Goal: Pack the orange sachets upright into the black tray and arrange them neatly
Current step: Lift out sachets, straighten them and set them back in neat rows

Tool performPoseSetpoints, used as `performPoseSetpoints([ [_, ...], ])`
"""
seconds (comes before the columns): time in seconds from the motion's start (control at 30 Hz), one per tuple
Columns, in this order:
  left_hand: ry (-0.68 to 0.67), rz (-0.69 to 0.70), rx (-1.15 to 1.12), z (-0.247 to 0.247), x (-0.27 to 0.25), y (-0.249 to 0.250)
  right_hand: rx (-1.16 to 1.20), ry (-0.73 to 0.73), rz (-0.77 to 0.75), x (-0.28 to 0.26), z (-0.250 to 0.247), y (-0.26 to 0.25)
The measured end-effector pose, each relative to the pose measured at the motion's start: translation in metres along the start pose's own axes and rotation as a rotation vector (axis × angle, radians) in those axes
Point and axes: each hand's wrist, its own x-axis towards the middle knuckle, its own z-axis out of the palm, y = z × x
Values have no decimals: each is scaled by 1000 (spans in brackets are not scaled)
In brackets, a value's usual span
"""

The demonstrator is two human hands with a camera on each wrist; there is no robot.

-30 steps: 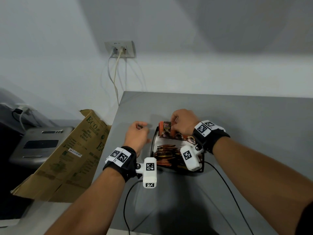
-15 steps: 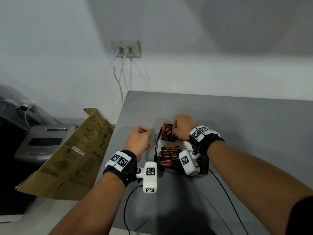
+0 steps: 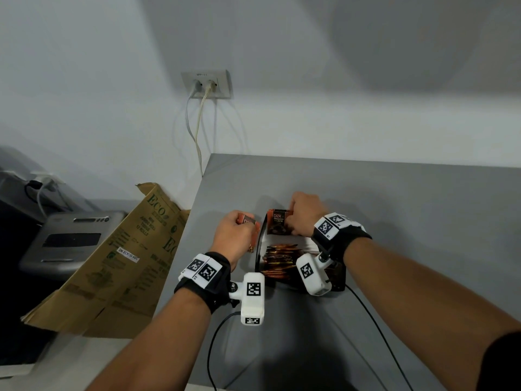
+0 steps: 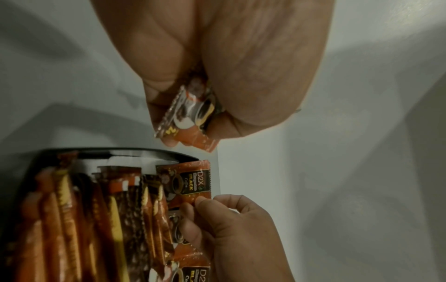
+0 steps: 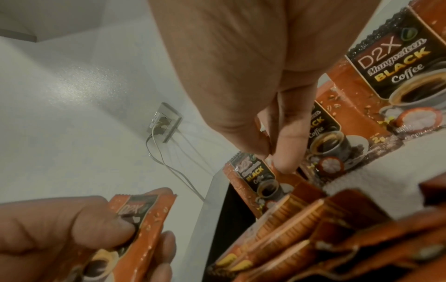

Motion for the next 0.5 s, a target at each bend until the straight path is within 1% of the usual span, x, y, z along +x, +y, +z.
performPoseSetpoints([
  [0.13, -16, 55, 35, 2, -2, 1, 103, 21, 1, -7, -8, 1],
  [0.2, -31, 86, 16, 4, -4, 3, 168, 37, -37, -14, -17, -2],
  [0.23, -48, 103, 4, 5, -3, 4, 201, 17, -76, -17, -21, -4],
  [0.3, -82, 143, -7, 10, -3, 7, 236, -69, -169, -23, -29, -8],
  [0.37, -103, 162, -23, 16, -3, 10, 261, -119, -221, -27, -32, -9],
  [0.43, -103, 164, -23, 22, -1, 11, 284, -59, -217, -28, -35, -4],
  [0.5, -67, 145, -5, 24, 1, 9, 262, 36, -162, -26, -37, 7],
])
